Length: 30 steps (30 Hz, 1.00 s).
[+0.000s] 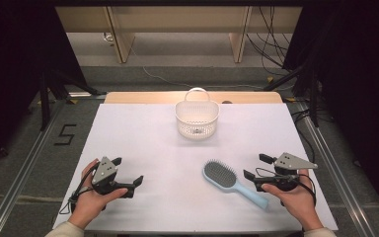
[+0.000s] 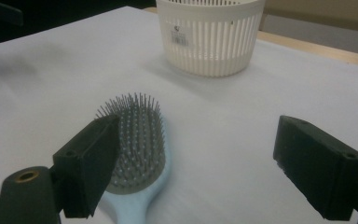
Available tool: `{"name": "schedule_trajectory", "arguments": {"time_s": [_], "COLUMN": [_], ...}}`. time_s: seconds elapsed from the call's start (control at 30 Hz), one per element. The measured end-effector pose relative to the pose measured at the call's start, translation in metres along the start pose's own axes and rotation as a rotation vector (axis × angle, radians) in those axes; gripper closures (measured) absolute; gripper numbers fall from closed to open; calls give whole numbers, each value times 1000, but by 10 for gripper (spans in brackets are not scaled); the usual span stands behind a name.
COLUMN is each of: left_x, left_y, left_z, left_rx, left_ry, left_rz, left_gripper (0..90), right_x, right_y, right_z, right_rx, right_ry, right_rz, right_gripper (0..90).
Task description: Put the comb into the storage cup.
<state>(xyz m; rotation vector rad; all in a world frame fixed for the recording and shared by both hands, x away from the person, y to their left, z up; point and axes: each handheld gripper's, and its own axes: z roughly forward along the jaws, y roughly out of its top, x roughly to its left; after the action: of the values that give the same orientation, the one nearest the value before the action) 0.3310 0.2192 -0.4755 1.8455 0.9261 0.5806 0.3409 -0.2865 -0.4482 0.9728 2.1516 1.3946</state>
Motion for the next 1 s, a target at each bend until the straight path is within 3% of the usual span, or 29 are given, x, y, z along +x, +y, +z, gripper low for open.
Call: {"name": "schedule_trajectory", "arguments": {"time_s": [0.23,0.37,0.47,0.57,0.7,0.73,0.77,0.8,0.93,0.97,1.0], "left_x": [0,0,-1,-1,-1,-1,-1,-1,-1,-1,-1], "left_y": [0,0,0,0,0,1,1,0,1,1,1], "left_z": [0,1,2,3,3,3,3,3,3,3,3], "left_rx": [0,2,1,1,3,3,3,3,4,4,4], "left_ry": [0,-3,-14,-15,-16,-16,-16,-16,-18,-17,-18], "left_rz": [3,3,1,-3,-2,-1,-1,-2,0,0,0], "left_gripper": [0,0,0,0,0,0,0,0,0,0,0], "right_x": [0,0,0,0,2,4,4,6,10,12,12], "right_y": [5,11,20,25,30,30,30,30,30,30,30], "right_z": [0,1,4,6,13,17,17,19,26,29,29], "right_rx": [-27,1,68,91,212,290,290,332,479,536,536], "right_ry": [8,13,58,66,105,118,118,120,156,149,149], "right_rz": [-11,-45,-87,-104,-135,-152,-152,-163,-217,-246,-246], "right_gripper": [153,154,158,161,165,166,166,169,159,162,162]}}
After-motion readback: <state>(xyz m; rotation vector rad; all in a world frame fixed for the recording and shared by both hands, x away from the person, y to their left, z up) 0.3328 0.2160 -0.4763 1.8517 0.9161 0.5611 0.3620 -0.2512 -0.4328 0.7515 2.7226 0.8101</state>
